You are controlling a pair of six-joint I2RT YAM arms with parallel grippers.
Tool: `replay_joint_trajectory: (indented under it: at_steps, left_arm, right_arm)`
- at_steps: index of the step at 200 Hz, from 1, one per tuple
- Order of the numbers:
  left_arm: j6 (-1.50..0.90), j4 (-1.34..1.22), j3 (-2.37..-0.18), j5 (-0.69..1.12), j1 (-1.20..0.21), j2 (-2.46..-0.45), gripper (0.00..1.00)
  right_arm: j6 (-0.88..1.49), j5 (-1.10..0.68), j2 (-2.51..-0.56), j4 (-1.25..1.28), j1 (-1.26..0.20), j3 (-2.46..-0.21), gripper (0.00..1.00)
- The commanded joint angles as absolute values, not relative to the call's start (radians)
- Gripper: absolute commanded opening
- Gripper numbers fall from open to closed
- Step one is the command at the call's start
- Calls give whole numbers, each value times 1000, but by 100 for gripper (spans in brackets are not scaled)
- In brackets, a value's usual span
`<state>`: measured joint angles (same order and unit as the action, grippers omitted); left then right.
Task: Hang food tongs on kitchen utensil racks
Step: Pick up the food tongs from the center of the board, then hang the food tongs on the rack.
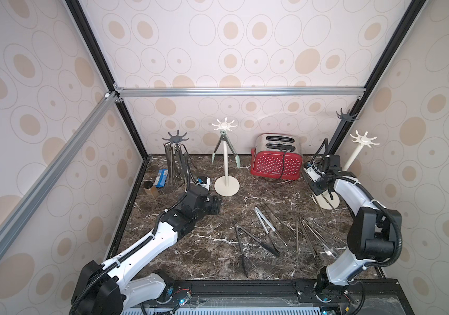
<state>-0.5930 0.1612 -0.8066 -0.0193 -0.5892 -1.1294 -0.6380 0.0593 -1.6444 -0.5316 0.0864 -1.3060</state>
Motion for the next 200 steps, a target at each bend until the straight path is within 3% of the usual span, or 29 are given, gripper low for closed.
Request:
replay_joint_trajectory:
  at_steps: [1, 80, 120, 200]
  left_arm:
    - [-574, 185, -792, -49, -583, -1099, 47]
    - [-573, 114, -720, 3, -582, -1067, 47]
    - [-569, 89, -690, 20, -582, -1055, 46]
    - [-572, 72, -669, 35, -583, -1048, 46]
  right_arm:
    - [-604, 19, -1571, -539, 39, -1307, 0]
    - [-337, -48, -1448, -508, -251, -1457, 0]
    - [-215, -188, -1496, -486, -334, -1583, 0]
    - [-188, -334, -1680, -469, -393, -1810, 0]
